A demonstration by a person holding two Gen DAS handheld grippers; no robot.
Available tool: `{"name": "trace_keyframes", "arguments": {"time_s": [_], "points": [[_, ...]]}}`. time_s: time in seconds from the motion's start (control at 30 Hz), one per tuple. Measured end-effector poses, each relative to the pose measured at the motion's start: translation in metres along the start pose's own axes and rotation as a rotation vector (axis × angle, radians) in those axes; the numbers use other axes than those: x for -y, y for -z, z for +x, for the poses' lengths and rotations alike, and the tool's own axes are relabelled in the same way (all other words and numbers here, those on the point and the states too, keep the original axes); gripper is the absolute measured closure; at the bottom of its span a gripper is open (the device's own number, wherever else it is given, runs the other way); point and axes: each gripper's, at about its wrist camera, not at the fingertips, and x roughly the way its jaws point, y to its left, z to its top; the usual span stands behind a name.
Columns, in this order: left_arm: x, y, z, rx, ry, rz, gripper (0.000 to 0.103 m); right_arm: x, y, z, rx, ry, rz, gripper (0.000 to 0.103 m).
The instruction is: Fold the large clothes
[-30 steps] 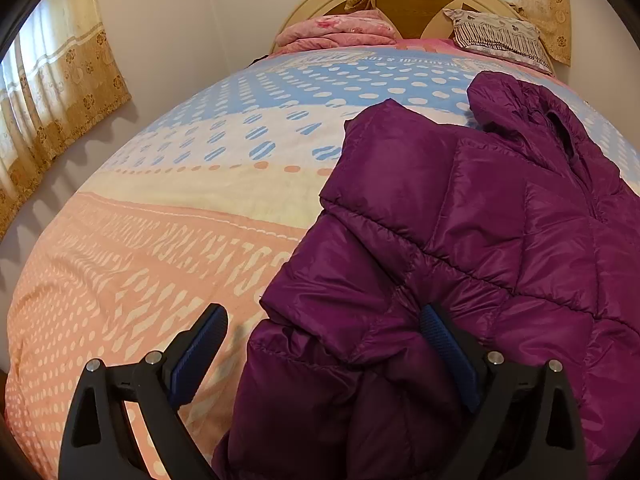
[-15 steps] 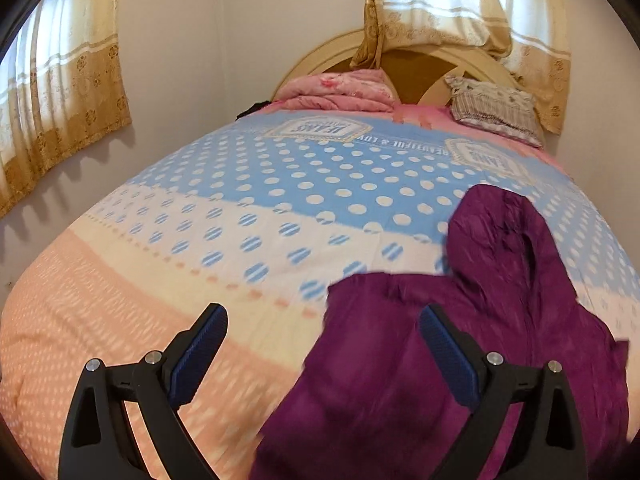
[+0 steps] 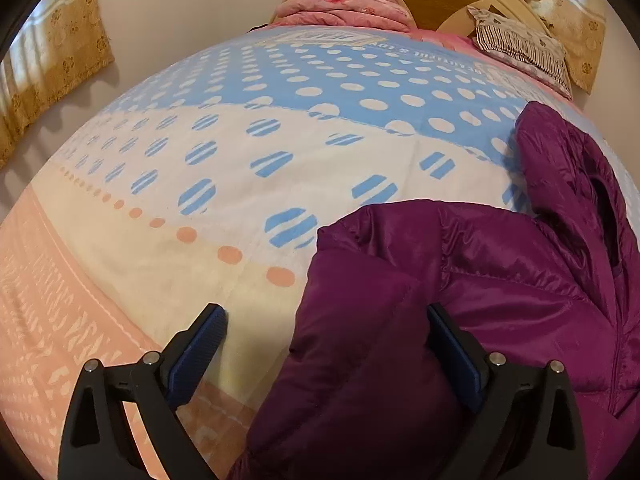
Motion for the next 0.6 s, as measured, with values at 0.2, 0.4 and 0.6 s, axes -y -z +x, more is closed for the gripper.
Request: {"name": "trace_keyframes", "arguments": {"time_s": [0.2, 0.4, 0.6], "points": [[-0.0006, 0.0026, -0.0018, -0.002, -0.006, 0.001, 0.001, -0.0014, 0.0004, 0.0036, -0.005, 0.008, 0.000, 0.080], [0.0009, 0.0013, 0.0021, -0.004, -0.002, -0.003, 0.001, -0.0038, 0.0005, 0.0055, -0.004, 0.016, -0.006, 0.080], [0.0005, 0.0021, 0.0018, -0.004, -0.004, -0.001, 0.001, -0.0061, 0.0005, 0.0073, -0.004, 0.032, -0.019, 0.080]]}}
